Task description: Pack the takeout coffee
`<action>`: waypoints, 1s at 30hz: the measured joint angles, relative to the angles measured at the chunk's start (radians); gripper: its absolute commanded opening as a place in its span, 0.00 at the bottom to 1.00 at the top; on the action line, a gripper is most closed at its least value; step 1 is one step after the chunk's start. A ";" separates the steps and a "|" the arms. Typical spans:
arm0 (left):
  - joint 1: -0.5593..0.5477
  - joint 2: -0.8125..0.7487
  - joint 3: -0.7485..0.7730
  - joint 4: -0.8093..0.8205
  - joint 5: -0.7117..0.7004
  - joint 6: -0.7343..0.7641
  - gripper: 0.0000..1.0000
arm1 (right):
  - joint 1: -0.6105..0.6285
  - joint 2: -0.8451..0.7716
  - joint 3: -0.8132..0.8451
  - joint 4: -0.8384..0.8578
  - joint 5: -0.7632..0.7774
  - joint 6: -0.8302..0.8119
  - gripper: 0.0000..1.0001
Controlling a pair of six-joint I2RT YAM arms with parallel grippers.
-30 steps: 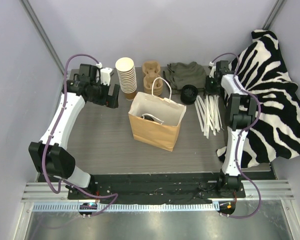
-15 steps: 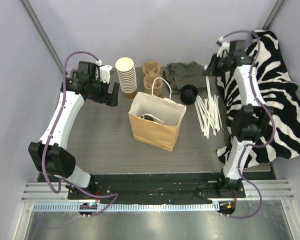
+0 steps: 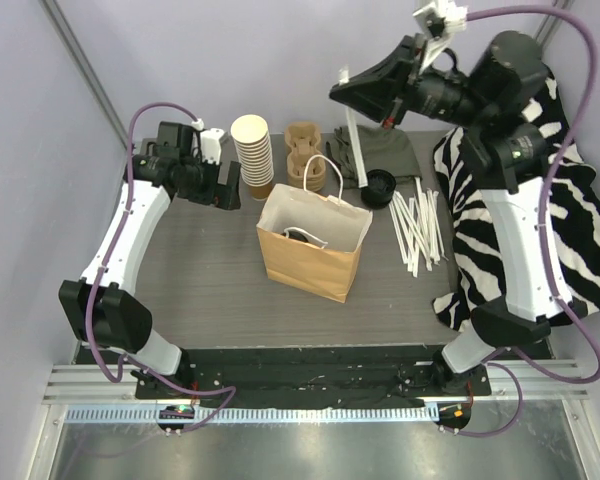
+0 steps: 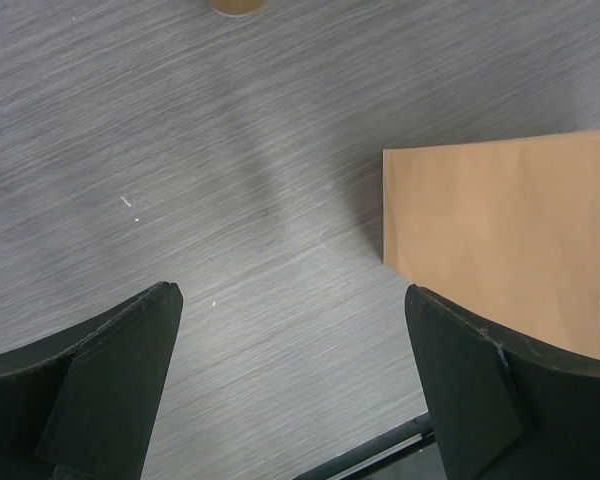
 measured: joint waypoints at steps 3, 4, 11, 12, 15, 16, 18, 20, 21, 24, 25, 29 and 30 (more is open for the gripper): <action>0.002 -0.002 -0.002 0.014 0.006 -0.007 1.00 | 0.064 0.011 -0.058 0.011 0.009 -0.051 0.01; 0.003 -0.004 -0.005 0.020 0.006 -0.009 1.00 | 0.084 0.019 -0.091 0.008 0.015 -0.072 0.01; 0.007 -0.066 -0.078 0.050 0.009 -0.034 1.00 | 0.217 0.081 -0.317 -0.053 0.140 -0.267 0.01; 0.007 -0.078 -0.091 0.052 0.010 -0.039 1.00 | 0.238 0.080 -0.352 -0.055 0.152 -0.289 0.01; 0.008 -0.102 -0.113 0.054 0.011 -0.050 1.00 | 0.267 0.075 -0.441 -0.054 0.177 -0.352 0.01; 0.008 -0.106 -0.117 0.054 0.011 -0.051 0.99 | 0.269 0.071 -0.466 -0.058 0.185 -0.370 0.03; 0.008 -0.113 -0.121 0.055 0.011 -0.051 1.00 | 0.269 0.058 -0.513 -0.057 0.199 -0.401 0.14; 0.008 -0.114 -0.122 0.055 0.013 -0.051 1.00 | 0.269 0.042 -0.548 -0.059 0.209 -0.426 0.29; 0.008 -0.114 -0.122 0.056 0.014 -0.051 1.00 | 0.268 0.032 -0.563 -0.060 0.212 -0.436 0.34; 0.008 -0.114 -0.122 0.055 0.020 -0.050 1.00 | 0.268 0.001 -0.592 -0.065 0.220 -0.465 0.59; 0.008 -0.114 -0.122 0.053 0.024 -0.050 1.00 | 0.268 -0.010 -0.596 -0.069 0.223 -0.476 0.63; 0.008 -0.099 -0.084 0.020 0.034 -0.046 1.00 | 0.268 -0.041 -0.593 -0.076 0.234 -0.483 0.79; 0.011 -0.093 -0.066 0.013 0.036 -0.042 1.00 | 0.268 -0.045 -0.586 -0.080 0.237 -0.481 0.81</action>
